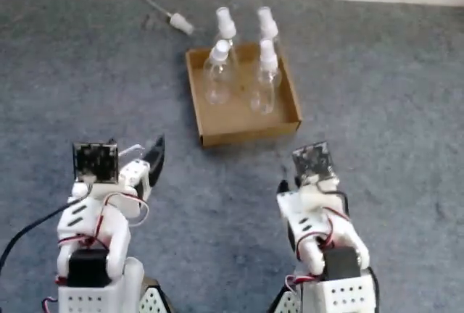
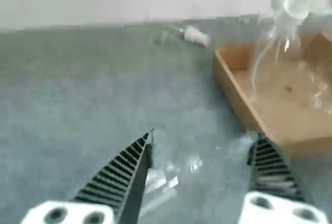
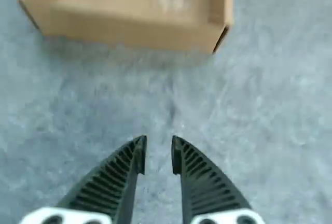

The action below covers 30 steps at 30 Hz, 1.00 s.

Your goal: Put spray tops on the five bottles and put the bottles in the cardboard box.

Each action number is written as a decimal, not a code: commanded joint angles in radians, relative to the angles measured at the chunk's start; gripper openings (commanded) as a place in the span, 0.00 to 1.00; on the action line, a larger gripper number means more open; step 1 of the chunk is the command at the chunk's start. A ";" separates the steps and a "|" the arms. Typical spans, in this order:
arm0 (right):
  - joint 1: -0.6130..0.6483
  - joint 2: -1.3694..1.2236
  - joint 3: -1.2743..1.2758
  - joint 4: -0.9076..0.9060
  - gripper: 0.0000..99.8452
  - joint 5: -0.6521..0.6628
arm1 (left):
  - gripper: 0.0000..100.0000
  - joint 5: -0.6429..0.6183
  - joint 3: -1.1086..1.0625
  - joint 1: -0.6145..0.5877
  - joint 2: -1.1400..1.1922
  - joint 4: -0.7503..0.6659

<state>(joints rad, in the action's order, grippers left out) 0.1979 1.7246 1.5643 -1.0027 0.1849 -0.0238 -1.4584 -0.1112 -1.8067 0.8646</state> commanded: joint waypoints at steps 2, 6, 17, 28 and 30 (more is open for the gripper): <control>-0.008 0.122 0.116 -0.007 0.03 0.014 | 0.24 -0.005 -0.088 -0.005 0.007 0.040; -0.008 0.104 0.168 -0.010 0.03 0.014 | 0.24 -0.003 -0.236 -0.007 -0.008 0.040; -0.008 0.114 0.251 -0.162 0.03 0.012 | 0.24 -0.005 -0.237 0.076 -0.012 0.307; -0.005 0.114 0.251 -0.252 0.03 0.012 | 0.24 -0.006 -0.237 0.094 -0.013 0.494; -0.005 0.114 0.251 -0.252 0.03 0.012 | 0.24 -0.006 -0.237 0.094 -0.013 0.494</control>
